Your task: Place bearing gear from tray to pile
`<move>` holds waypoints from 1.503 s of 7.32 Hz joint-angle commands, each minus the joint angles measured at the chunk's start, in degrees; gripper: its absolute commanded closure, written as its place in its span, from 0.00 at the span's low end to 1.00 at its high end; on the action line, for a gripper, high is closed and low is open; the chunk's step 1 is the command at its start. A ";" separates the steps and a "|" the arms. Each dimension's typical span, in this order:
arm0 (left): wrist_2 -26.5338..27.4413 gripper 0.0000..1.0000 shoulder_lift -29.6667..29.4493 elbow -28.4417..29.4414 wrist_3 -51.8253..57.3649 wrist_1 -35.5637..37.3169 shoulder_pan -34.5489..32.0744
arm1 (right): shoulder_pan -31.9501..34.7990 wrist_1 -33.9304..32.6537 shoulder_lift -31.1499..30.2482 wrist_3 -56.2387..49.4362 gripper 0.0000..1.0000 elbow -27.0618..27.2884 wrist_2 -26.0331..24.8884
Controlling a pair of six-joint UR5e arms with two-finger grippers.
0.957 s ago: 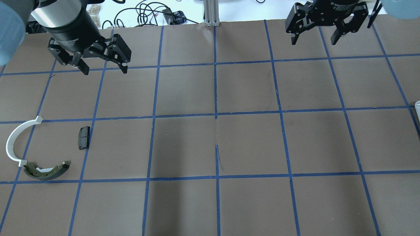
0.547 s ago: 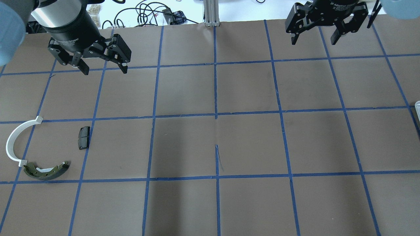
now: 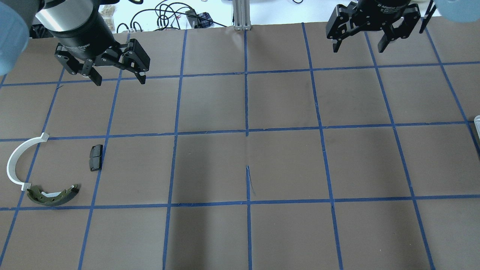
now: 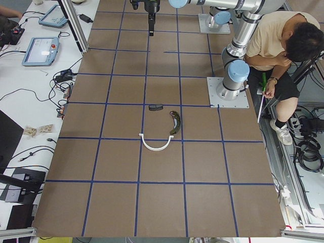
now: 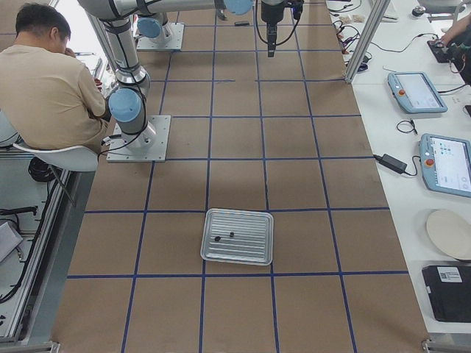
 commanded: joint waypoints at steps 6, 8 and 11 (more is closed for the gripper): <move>0.00 0.00 0.00 0.00 0.00 -0.07 0.00 | -27.36 -0.92 10.09 -38.53 0.00 1.16 -3.46; 0.00 0.00 0.00 0.00 0.00 0.02 0.00 | -40.13 -5.03 15.80 -56.32 0.00 1.16 -2.67; 0.00 0.00 0.00 0.00 0.00 -0.07 0.00 | -53.59 -16.17 23.99 -71.03 0.00 2.99 -2.41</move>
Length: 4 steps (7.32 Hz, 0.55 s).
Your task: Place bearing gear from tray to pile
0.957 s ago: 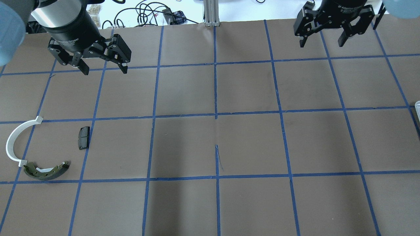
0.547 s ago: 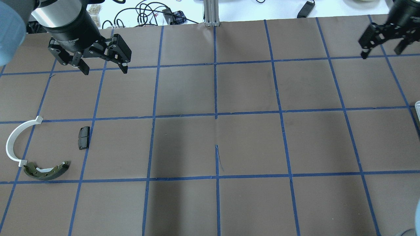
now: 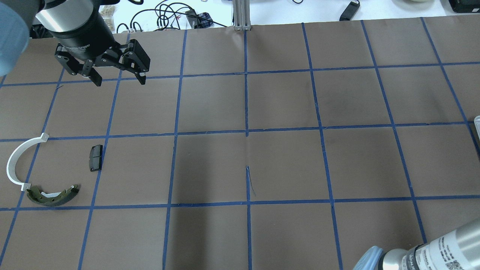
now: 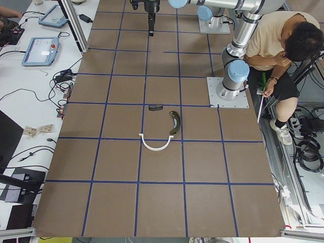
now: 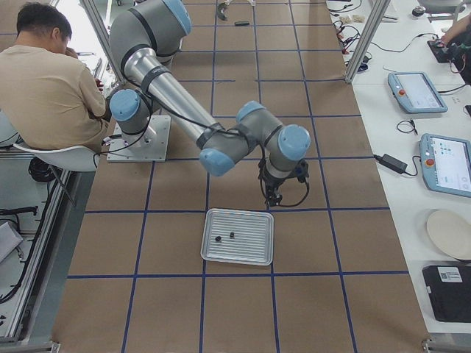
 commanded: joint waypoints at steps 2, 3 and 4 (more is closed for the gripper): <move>0.00 0.00 0.00 0.00 0.00 -0.01 0.00 | -11.15 -11.30 3.07 -10.44 0.00 10.18 1.60; 0.00 0.00 0.00 0.00 0.00 0.08 0.00 | -12.14 -18.81 2.98 -13.06 0.00 15.63 1.53; 0.00 0.00 0.00 0.00 0.00 0.08 0.00 | -12.23 -27.94 2.98 -17.78 0.00 20.55 1.44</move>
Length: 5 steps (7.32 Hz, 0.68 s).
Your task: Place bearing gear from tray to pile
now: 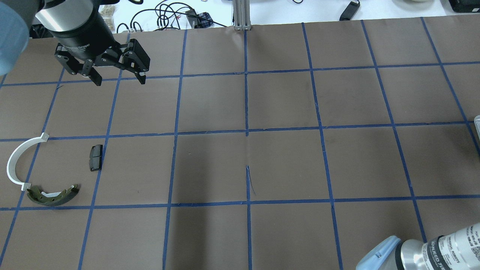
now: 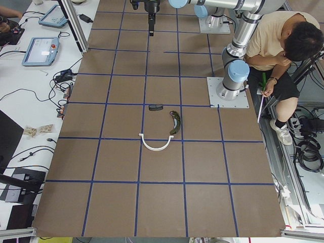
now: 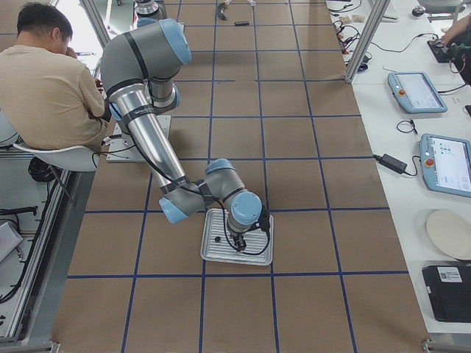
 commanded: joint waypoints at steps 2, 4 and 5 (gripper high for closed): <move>0.00 0.00 0.00 0.00 0.00 -0.06 0.00 | -0.96 -13.42 -0.60 -8.22 0.04 8.66 -1.49; 0.08 0.00 0.00 0.00 0.00 -0.06 0.00 | -0.96 -13.06 -2.01 -8.25 0.07 8.66 -3.16; 0.00 0.00 0.00 -0.09 0.00 -0.06 0.00 | -0.96 -13.15 -2.01 -8.51 0.11 8.66 -3.25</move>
